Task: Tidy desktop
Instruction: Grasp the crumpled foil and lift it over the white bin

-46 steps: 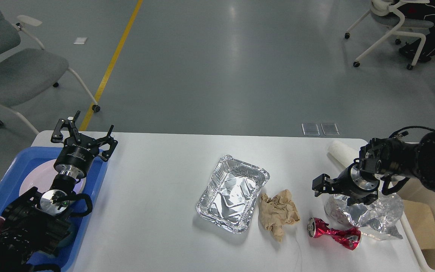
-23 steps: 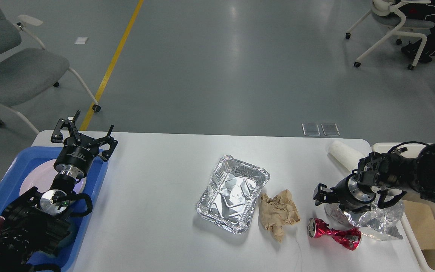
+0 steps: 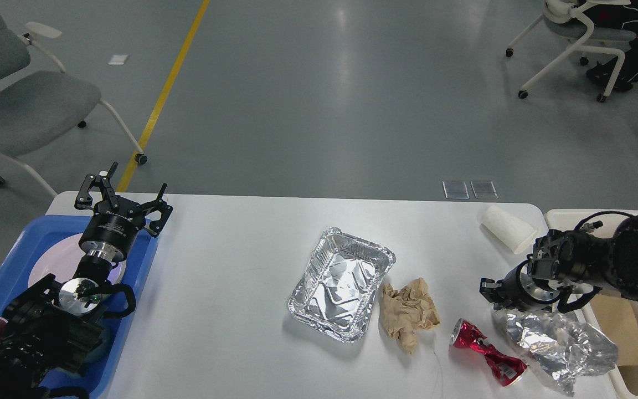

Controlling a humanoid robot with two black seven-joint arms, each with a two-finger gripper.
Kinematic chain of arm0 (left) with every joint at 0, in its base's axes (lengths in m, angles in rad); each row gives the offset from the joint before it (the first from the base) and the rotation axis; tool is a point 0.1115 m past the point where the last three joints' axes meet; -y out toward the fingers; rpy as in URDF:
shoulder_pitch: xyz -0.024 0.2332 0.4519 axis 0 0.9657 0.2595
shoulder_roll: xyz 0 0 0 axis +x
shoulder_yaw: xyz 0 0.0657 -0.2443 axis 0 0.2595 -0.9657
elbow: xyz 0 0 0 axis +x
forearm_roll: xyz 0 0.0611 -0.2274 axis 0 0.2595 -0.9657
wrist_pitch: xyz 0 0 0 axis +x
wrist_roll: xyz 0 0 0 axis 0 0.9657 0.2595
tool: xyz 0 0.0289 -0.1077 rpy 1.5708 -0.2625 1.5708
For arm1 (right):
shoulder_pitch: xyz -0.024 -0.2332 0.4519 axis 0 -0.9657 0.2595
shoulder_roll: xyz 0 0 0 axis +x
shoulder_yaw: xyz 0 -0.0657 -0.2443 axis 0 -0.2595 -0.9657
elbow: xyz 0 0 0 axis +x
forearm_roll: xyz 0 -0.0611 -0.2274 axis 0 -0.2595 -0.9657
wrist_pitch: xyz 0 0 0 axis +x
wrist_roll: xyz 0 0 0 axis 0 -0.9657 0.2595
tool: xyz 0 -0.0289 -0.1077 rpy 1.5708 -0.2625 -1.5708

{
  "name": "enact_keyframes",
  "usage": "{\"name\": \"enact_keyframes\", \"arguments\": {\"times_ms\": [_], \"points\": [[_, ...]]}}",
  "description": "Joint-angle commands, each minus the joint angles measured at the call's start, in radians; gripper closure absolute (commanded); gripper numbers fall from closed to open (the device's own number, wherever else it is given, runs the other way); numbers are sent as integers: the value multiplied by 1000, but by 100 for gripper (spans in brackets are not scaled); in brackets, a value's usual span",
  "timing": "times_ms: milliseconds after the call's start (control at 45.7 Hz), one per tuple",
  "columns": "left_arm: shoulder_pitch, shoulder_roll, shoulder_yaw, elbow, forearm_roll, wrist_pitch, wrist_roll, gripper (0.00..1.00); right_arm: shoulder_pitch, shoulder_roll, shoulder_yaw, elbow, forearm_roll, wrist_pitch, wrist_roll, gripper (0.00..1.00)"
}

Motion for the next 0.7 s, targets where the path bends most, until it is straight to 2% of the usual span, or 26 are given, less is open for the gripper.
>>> {"name": "enact_keyframes", "arguments": {"times_ms": [0,175,372,569,678], "points": [[0,0,0,0,0,-1,0,4,36,-32,-4,13,-6,-7,-32,100],[0,0,0,0,0,0,0,4,156,-97,-30,77,-12,-4,-34,100],[0,0,1,1,0,0,0,4,447,-163,-82,245,-13,22,-32,100],[0,0,0,0,0,-1,0,4,740,-161,-106,240,-10,298,-31,100],[0,0,0,0,0,0,0,4,862,-158,-106,240,-10,384,-31,100]]}}
